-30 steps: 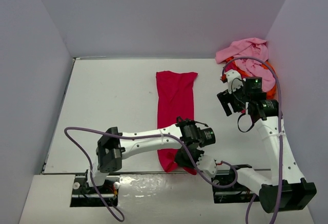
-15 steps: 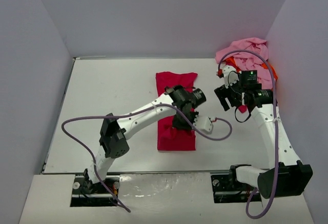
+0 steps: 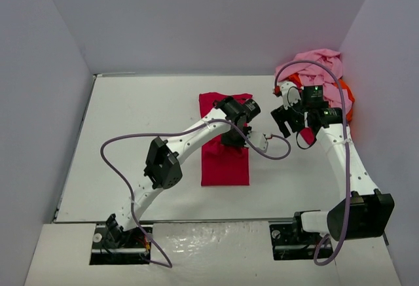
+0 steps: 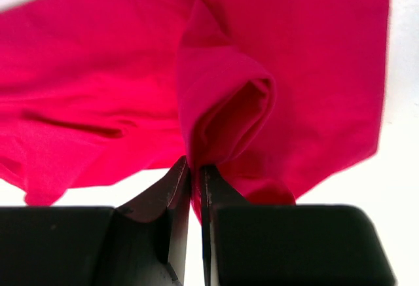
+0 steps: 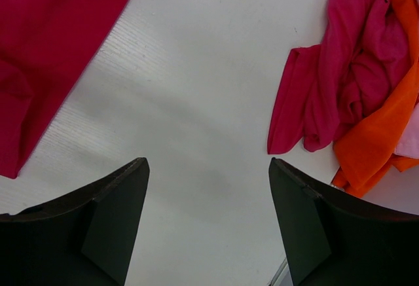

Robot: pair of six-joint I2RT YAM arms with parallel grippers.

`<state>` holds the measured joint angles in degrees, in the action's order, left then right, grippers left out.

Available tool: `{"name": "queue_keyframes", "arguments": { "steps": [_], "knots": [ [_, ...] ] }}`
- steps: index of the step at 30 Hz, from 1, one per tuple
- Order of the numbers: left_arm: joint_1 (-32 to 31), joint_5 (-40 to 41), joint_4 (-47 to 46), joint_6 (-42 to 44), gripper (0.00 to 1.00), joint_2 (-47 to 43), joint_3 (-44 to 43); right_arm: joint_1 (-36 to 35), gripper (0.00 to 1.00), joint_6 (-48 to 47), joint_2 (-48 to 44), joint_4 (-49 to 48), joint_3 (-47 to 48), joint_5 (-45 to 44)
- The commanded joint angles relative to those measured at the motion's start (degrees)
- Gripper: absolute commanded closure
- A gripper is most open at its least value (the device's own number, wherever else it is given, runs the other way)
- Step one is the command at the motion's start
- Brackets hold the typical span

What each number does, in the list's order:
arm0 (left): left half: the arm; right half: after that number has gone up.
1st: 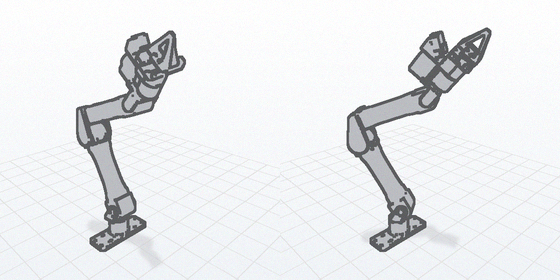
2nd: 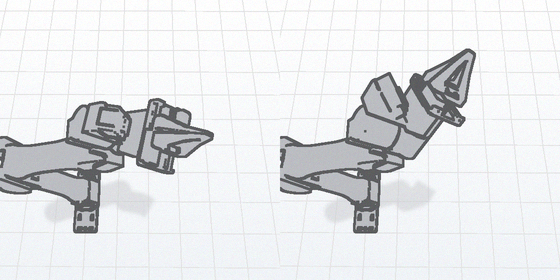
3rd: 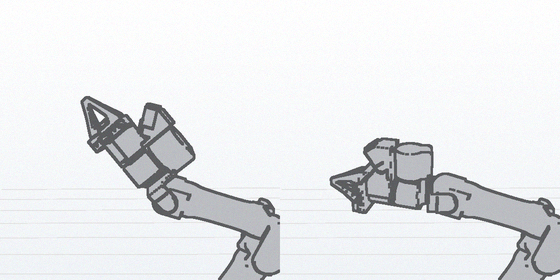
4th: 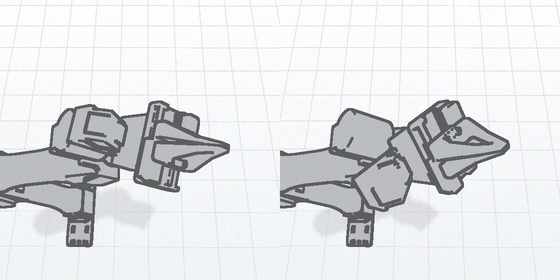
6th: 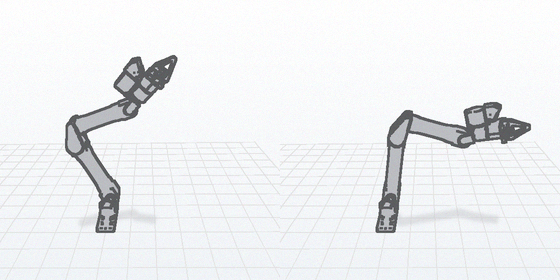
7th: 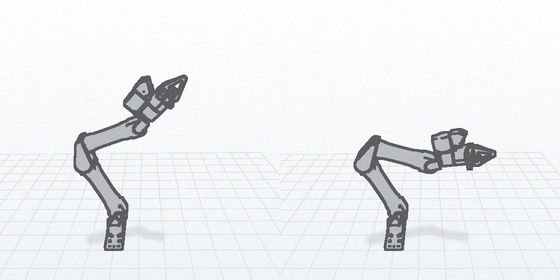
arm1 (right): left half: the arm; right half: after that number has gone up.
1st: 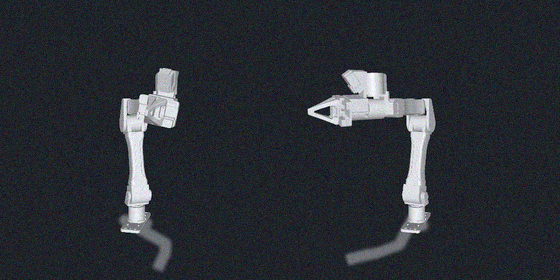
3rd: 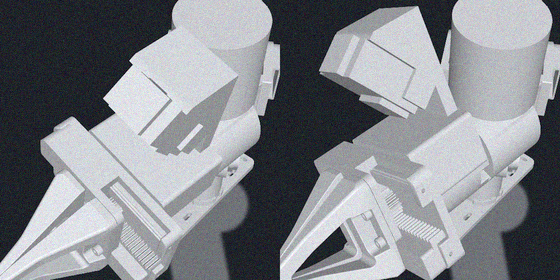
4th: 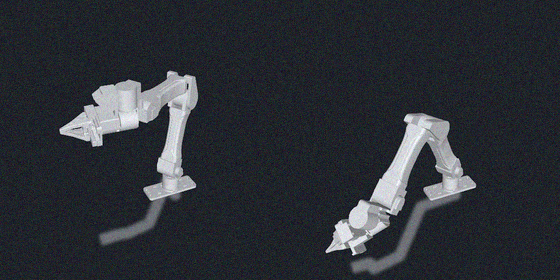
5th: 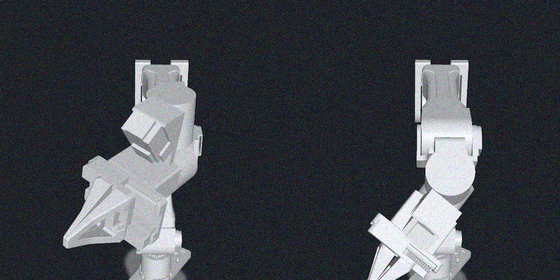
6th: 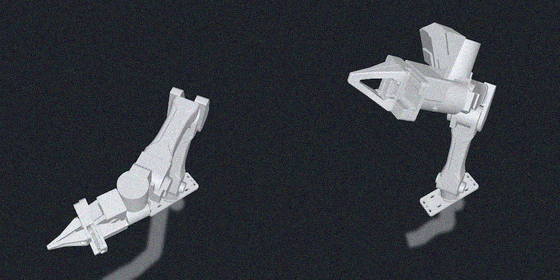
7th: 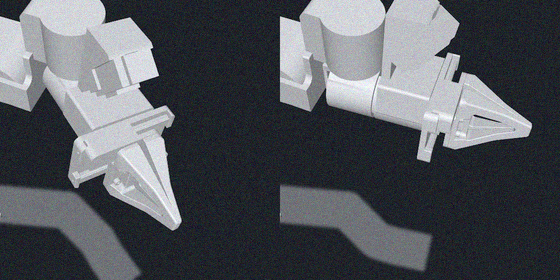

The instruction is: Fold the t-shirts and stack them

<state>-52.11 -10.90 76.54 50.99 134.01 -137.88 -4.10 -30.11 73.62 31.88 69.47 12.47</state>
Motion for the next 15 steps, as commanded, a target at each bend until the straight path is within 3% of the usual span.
{"name": "queue_keyframes", "arguments": {
  "steps": [1, 9, 11, 13, 15],
  "knots": [
    [0.84, -0.09, 3.36, 3.57, 1.0, 0.33, -6.35, 0.23, 0.29, -0.39, 1.77, -4.19, 1.53, 0.87],
    [3.25, -1.32, -1.32, 3.66, 1.0, 1.6, -6.51, 0.23, 0.29, -0.41, 4.82, -6.69, 0.24, 1.03],
    [3.84, -1.11, -3.37, 3.17, 0.8, 1.81, -5.73, 0.23, 0.29, -0.32, 5.8, -7.12, 0.3, 1.2],
    [4.63, -0.81, -7.19, 1.84, 0.26, 1.62, -4.52, 0.24, 0.29, -0.3, 6.76, -7.68, 0.29, 1.53],
    [5.58, -0.97, -13.13, -0.61, 0.13, 0.66, -2.61, 0.32, 0.29, -0.26, 7.36, -8.24, -0.03, 1.8]
  ]
}}
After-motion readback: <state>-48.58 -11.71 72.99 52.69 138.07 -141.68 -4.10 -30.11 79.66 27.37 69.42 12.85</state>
